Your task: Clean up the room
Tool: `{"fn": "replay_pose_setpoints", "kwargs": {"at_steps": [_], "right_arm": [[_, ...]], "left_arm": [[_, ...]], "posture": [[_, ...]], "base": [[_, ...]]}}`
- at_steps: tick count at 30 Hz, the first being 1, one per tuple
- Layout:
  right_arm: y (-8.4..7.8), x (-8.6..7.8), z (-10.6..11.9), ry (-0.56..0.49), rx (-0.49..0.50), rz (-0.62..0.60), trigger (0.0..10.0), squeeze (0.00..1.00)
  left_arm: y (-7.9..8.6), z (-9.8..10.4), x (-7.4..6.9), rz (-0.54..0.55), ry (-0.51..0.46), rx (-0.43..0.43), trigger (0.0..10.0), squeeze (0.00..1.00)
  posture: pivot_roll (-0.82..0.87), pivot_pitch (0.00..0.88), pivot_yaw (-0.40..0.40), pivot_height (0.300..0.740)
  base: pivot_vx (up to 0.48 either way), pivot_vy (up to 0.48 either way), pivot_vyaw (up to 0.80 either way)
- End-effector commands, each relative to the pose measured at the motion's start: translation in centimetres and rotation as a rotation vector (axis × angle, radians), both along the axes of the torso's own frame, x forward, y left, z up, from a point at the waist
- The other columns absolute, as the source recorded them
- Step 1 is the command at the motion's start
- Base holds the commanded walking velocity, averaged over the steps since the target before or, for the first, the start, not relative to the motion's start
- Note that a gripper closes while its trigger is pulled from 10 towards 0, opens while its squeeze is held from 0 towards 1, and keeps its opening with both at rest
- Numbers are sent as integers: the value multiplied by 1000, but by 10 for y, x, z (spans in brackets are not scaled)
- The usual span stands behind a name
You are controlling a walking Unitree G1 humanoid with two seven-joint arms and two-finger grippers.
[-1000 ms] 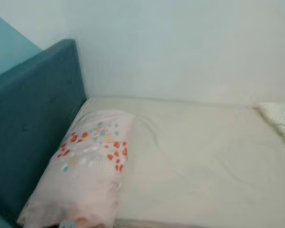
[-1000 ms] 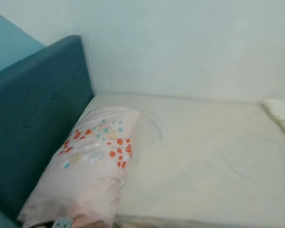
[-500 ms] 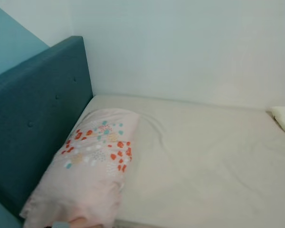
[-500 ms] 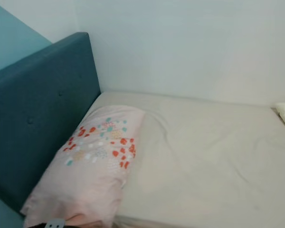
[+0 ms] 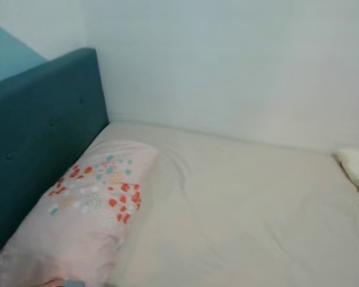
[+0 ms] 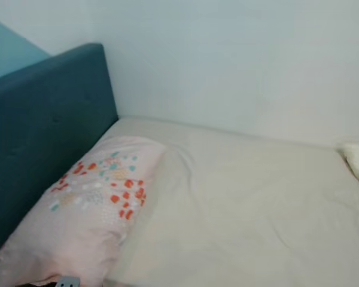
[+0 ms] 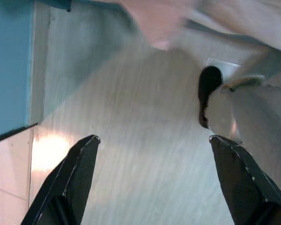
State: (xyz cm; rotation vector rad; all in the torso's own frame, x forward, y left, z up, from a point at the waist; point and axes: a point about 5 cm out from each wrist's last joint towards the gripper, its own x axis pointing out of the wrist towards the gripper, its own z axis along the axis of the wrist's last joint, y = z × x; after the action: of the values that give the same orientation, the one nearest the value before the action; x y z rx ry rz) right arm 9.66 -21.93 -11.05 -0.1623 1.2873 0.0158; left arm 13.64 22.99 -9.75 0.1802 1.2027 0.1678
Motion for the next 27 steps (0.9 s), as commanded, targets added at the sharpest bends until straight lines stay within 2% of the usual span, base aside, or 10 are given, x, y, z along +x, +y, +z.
{"fn": "replay_pose_setpoints", "kwargs": {"at_steps": [1,12,27], "right_arm": [[4,4,0,-8,16,-3,10000,0],[5,-6,-2,32,16,2,10000,0],[4,-5,-2,26,18,31,10000,0]], "left_arm": [[1,0,0,1,5,2,10000,0],[1,-1,-2,-8,16,1,10000,0],[3,1,0,-30,18,11,10000,0]], "posture": [[-29,0,-18,740],[-36,0,-15,740],[-40,0,-18,740]], "base": [[0,-480,0],[0,-480,-739],[0,-480,0]]}}
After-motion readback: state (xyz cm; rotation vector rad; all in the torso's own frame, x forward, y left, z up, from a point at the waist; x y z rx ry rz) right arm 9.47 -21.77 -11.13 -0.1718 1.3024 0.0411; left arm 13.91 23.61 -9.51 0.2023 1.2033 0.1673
